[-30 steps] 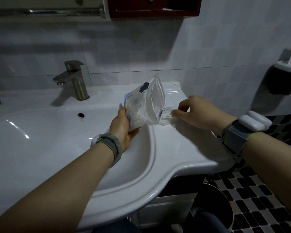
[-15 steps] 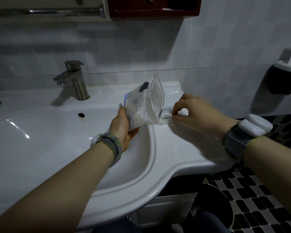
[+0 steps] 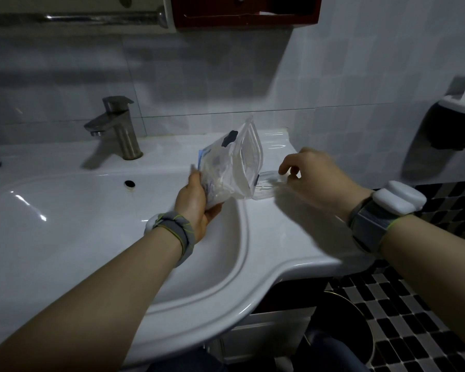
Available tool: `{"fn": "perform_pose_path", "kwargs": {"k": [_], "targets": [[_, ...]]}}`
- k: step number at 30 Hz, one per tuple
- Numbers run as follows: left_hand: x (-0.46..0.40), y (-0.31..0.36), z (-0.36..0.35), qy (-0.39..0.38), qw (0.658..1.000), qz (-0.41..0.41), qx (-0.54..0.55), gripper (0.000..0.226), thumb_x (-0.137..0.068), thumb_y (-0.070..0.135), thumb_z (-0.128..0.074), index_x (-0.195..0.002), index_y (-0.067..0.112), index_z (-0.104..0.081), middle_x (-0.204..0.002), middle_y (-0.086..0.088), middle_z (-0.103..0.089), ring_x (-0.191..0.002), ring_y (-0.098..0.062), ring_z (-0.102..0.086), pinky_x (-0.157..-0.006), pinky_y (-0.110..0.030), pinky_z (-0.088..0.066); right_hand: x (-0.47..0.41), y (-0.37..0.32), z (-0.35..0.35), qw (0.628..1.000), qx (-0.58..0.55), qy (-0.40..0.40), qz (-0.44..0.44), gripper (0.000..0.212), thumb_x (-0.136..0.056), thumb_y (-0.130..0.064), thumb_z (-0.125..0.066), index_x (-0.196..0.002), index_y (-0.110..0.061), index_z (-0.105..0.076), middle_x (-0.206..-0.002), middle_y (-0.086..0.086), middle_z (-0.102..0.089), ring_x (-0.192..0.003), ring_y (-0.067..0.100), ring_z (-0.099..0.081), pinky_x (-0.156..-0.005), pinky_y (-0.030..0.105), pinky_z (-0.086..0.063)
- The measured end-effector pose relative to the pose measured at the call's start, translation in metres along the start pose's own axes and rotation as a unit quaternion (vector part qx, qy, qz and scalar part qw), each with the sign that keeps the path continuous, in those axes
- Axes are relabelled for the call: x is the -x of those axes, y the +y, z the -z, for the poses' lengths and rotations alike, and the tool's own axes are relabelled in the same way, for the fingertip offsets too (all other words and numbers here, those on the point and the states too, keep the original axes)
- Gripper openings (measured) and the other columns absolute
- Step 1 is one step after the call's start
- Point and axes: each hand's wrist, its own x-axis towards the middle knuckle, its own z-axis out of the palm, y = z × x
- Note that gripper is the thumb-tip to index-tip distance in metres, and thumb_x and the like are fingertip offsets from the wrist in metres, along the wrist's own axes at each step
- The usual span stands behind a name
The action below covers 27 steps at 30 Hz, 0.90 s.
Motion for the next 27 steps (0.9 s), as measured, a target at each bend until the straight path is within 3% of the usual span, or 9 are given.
{"fn": "perform_pose_path", "kwargs": {"k": [6,10,13,20,23,27], "targets": [[-0.001,0.000,-0.001,-0.001,1.000,-0.001,-0.009,0.035,-0.100,0.054,-0.042,-0.098,0.026,-0.063,-0.085,0.005,-0.067,-0.072,-0.011,-0.061,-0.050,-0.020,-0.049,-0.006,-0.016,0.004,0.999,-0.045,0.008,-0.006,0.024,-0.090,-0.013,-0.047,-0.103,-0.013,-0.067,-0.100,0.009,-0.064,-0.086,0.025,-0.055,-0.072,0.027,-0.039],[0.000,-0.001,0.000,0.000,1.000,-0.002,-0.010,0.034,-0.101,0.052,-0.042,-0.095,0.026,-0.062,-0.084,0.004,-0.067,-0.071,-0.012,-0.062,-0.045,-0.018,-0.049,-0.008,-0.031,0.002,0.995,-0.057,-0.058,0.052,0.024,-0.089,-0.007,-0.040,-0.091,-0.024,-0.056,-0.099,0.005,-0.068,-0.091,0.026,-0.057,-0.076,0.030,-0.044],[0.000,0.000,0.001,0.002,1.000,0.002,-0.004,0.033,-0.101,0.052,-0.043,-0.094,0.026,-0.063,-0.085,0.003,-0.067,-0.072,-0.012,-0.062,-0.044,-0.017,-0.049,-0.007,-0.035,-0.002,0.992,-0.011,-0.077,0.102,0.029,-0.086,-0.004,-0.041,-0.100,-0.021,-0.060,-0.103,0.006,-0.066,-0.097,0.028,-0.057,-0.083,0.035,-0.047],[-0.001,0.000,0.000,-0.002,1.000,0.008,-0.005,0.036,-0.100,0.054,-0.041,-0.106,0.025,-0.063,-0.085,0.004,-0.067,-0.072,-0.011,-0.062,-0.045,-0.017,-0.050,-0.002,-0.025,-0.011,0.991,-0.017,0.010,0.130,0.032,-0.074,-0.007,-0.045,-0.098,-0.017,-0.064,-0.095,0.004,-0.061,-0.092,0.028,-0.053,-0.081,0.042,-0.046],[-0.002,-0.001,0.000,-0.001,1.000,0.003,-0.013,0.035,-0.101,0.053,-0.040,-0.104,0.027,-0.063,-0.085,0.004,-0.067,-0.073,-0.012,-0.062,-0.045,-0.017,-0.049,0.001,-0.028,-0.005,0.986,-0.119,0.078,0.085,0.026,-0.078,0.001,-0.046,-0.089,-0.018,-0.060,-0.088,0.004,-0.061,-0.082,0.024,-0.054,-0.073,0.036,-0.046],[-0.004,-0.001,0.000,0.006,1.000,-0.004,-0.011,0.035,-0.101,0.054,-0.040,-0.101,0.028,-0.063,-0.088,0.003,-0.068,-0.076,-0.013,-0.064,-0.046,-0.019,-0.050,0.002,-0.052,0.021,0.942,-0.280,0.186,0.002,0.023,-0.077,0.000,-0.047,-0.084,-0.015,-0.063,-0.077,0.002,-0.064,-0.072,0.020,-0.057,-0.065,0.031,-0.047]]}}
